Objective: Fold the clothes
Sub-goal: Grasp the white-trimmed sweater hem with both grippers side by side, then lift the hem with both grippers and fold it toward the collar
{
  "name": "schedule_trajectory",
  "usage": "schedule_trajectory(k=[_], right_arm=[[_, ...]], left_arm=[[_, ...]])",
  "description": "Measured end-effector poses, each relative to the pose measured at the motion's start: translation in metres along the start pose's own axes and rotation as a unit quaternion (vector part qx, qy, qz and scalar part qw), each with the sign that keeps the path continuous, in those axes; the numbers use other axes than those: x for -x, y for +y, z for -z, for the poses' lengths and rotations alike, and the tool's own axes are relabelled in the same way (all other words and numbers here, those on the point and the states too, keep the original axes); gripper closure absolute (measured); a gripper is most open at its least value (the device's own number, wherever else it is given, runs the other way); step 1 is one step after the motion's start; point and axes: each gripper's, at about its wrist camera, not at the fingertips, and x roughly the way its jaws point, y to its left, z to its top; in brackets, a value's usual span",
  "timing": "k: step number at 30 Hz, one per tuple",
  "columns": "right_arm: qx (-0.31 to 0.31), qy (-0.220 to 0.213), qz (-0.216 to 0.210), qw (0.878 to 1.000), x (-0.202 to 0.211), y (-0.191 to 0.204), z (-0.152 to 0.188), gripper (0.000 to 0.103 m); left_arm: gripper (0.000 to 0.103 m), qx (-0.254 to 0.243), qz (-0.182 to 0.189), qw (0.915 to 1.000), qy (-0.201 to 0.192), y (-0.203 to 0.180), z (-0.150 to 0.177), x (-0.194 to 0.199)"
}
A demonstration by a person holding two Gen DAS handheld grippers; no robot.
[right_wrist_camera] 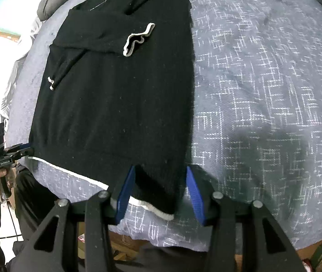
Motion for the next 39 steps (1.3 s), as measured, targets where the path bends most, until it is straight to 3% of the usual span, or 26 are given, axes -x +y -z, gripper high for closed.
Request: schedule_trajectory(k=[3,4,7,11,14,24,28,30,32,39], right_arm=[[0.002,0.001,-0.005,1.0,-0.001,0.003,-0.001,0.056],[0.004,0.001,-0.004,1.0,-0.002,0.004,-0.002,0.056],[0.009,-0.001,0.0,1.0,-0.004,0.007,-0.002,0.056],[0.01,-0.005,0.003,1.0,-0.005,0.009,-0.002,0.063],[0.015,-0.01,-0.011,1.0,-0.003,0.013,0.0,0.08],[0.0,0.0,-0.029,1.0,-0.006,-0.001,0.001,0.079],[0.017,-0.007,-0.022,1.0,-0.005,0.011,0.001,0.078],[0.025,-0.011,-0.02,0.999,-0.005,0.013,0.001,0.081],[0.032,-0.017,-0.021,0.999,-0.003,0.017,0.001,0.092],[0.048,-0.063,-0.048,0.996,0.024,0.03,-0.001,0.094]], left_arm=[[0.071,0.0,0.004,1.0,-0.002,0.0,0.002,0.002],[0.082,-0.002,0.005,1.0,-0.006,-0.001,0.003,0.004],[0.088,-0.011,0.008,0.9997,-0.02,-0.004,0.005,0.011],[0.09,-0.02,0.016,0.9993,-0.027,-0.013,0.005,0.015],[0.09,-0.025,0.026,0.9987,-0.036,-0.015,-0.003,0.018],[0.088,-0.015,0.015,0.9997,-0.009,-0.002,-0.003,0.014],[0.088,-0.017,0.01,0.9998,-0.009,-0.001,-0.001,0.011],[0.088,-0.026,0.005,0.9996,-0.011,-0.004,0.0,0.012],[0.091,-0.033,0.004,0.9993,-0.016,-0.007,0.0,0.015],[0.095,-0.055,0.02,0.9973,-0.045,-0.018,-0.003,0.048]])
